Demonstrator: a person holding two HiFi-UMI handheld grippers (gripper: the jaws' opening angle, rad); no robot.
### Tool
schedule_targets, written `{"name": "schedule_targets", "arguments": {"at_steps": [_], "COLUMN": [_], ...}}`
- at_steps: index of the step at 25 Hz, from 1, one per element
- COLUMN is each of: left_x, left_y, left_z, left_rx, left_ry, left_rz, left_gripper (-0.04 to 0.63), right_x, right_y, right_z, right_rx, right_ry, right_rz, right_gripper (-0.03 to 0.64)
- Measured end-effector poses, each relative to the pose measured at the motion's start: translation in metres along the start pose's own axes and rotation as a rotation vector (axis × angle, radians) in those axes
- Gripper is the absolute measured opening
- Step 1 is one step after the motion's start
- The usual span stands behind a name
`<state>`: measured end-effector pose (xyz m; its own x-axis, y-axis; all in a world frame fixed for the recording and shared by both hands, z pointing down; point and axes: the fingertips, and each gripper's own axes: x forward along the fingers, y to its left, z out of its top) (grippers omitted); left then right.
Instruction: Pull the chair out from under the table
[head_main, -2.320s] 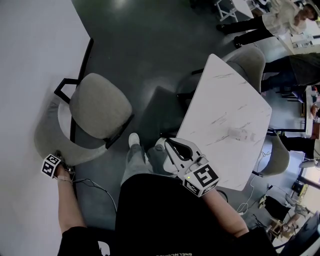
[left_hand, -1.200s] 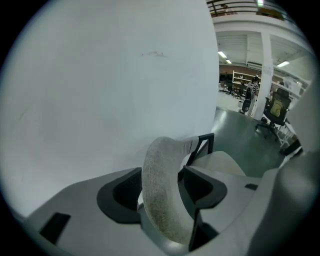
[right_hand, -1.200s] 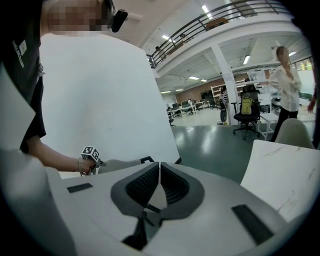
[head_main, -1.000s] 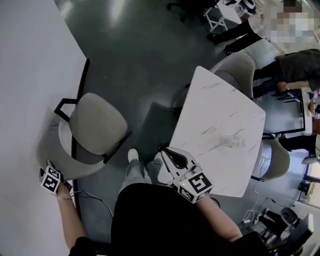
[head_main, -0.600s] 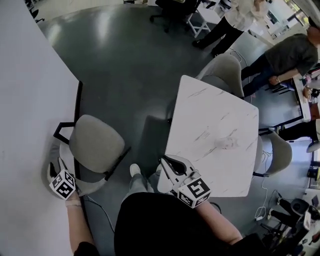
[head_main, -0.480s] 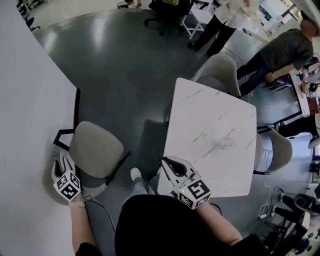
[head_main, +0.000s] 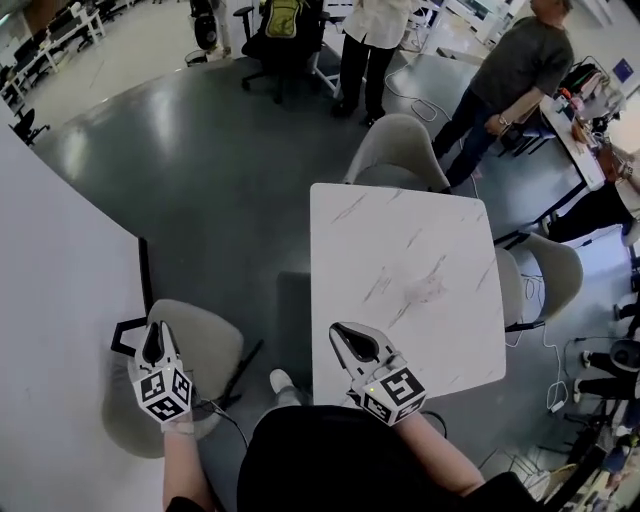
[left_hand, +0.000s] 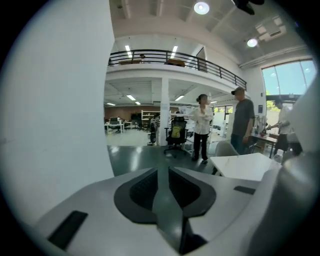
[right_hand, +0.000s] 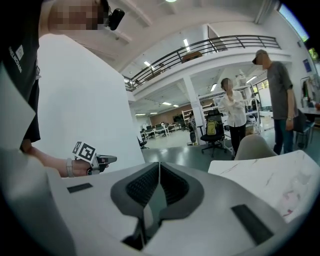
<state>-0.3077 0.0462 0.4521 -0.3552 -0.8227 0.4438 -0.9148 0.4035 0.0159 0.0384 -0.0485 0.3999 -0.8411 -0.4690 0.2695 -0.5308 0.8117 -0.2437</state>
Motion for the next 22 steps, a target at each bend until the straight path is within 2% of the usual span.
{"name": "schedule_targets", "arguments": {"at_steps": [6,11,15,18,22], "left_x": [0.009,0.007,-0.005,-0.018,-0.034], "left_y": [-0.101,-0.196,-0.260,-0.300,-0.343], "left_z": [0.045,0.065,0.082,0.094,0.103], "left_rx": [0.004,0.045,0.029,0.020,0.044], "left_ry": [-0.066,-0.094,-0.120,-0.139,-0.153], "left_rz": [-0.262,-0.478,-0.651,-0.759,-0.878], "left_gripper": [0.039,0.008,0.006,0.006,0.006], "right_x": [-0.027,-0.052,-0.072,-0.087,-0.101], "right_y": [-0.029,-0.051,-0.066,-0.077,-0.086], "right_z": [0.025,0.039,0.049,0.053,0.057], "right_rx": [0.014,0.018,0.028,0.036,0.043], "right_ry": [-0.073,-0.135,-0.174,-0.194,-0.224], "right_rz": [-0.087,-0.157,-0.214,-0.249,-0.286], "right_gripper": [0.014,0.014,0.014,0.012,0.014]}}
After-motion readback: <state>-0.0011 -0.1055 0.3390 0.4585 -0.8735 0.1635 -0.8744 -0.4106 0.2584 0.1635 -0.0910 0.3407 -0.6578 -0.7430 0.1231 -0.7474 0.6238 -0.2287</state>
